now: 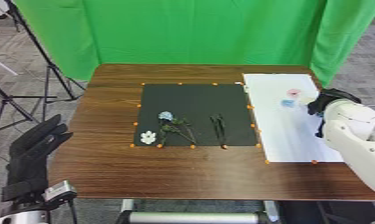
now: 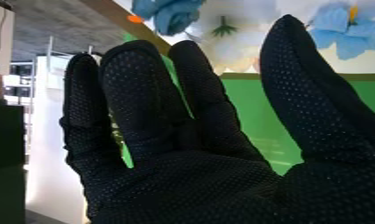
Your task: Arrange flowers
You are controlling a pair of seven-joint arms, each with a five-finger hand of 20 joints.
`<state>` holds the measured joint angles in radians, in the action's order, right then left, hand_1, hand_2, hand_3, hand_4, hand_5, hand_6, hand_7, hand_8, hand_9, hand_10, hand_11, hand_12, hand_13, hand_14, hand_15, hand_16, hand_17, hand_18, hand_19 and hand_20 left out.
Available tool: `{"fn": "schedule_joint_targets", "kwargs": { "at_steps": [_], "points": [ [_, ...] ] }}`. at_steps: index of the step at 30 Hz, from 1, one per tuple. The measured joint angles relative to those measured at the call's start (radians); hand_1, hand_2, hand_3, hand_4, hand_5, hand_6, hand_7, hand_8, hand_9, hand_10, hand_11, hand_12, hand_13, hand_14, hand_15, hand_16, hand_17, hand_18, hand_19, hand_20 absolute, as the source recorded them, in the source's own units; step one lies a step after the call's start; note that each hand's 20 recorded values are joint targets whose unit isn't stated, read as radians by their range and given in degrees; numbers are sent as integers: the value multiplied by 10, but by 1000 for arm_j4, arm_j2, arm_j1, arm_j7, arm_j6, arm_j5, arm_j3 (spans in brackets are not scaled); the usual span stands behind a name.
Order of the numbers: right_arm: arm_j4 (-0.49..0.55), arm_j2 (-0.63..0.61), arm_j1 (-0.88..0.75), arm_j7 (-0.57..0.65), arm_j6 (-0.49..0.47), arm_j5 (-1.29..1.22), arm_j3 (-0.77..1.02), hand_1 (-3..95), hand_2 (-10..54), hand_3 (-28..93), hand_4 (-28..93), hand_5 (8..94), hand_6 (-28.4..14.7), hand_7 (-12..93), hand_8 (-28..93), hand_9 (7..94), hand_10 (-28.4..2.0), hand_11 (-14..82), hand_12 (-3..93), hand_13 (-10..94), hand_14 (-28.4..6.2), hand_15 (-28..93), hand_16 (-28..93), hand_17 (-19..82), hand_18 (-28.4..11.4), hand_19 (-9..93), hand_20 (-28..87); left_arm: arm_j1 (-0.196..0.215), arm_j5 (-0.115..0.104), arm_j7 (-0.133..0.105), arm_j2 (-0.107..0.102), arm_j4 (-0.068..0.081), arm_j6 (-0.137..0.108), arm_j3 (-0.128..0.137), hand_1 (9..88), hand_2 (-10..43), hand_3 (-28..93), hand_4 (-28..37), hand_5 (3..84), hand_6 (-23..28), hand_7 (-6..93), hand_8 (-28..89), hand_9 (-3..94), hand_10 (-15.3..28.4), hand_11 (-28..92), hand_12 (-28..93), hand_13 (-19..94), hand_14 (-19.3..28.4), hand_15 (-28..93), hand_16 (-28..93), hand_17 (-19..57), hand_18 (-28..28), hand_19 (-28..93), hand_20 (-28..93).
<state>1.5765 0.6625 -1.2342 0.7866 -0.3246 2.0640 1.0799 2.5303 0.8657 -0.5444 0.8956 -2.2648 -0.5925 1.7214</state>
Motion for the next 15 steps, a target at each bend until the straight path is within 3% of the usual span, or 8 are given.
{"fn": "schedule_joint_targets", "kwargs": {
  "at_steps": [8,15],
  "points": [
    [-10,4,-11,14,-5,0,7,307,-24,846,-261,504,-100,164,-109,520,-213,205,153,604,-118,808,124,213,-244,845,130,-6,1,0,2,1,3,-5,255,42,833,-203,407,105,162,-109,347,199,381,67,254,273,659,-173,-96,216,586,47],
    [-12,3,-27,17,-6,3,18,355,-46,858,-268,527,-91,179,-112,575,-189,258,161,628,-107,804,125,231,-238,855,113,-7,2,0,5,2,4,-5,257,43,833,-203,407,105,162,-109,347,199,379,67,254,273,659,-173,-96,217,586,46]
  ]
}}
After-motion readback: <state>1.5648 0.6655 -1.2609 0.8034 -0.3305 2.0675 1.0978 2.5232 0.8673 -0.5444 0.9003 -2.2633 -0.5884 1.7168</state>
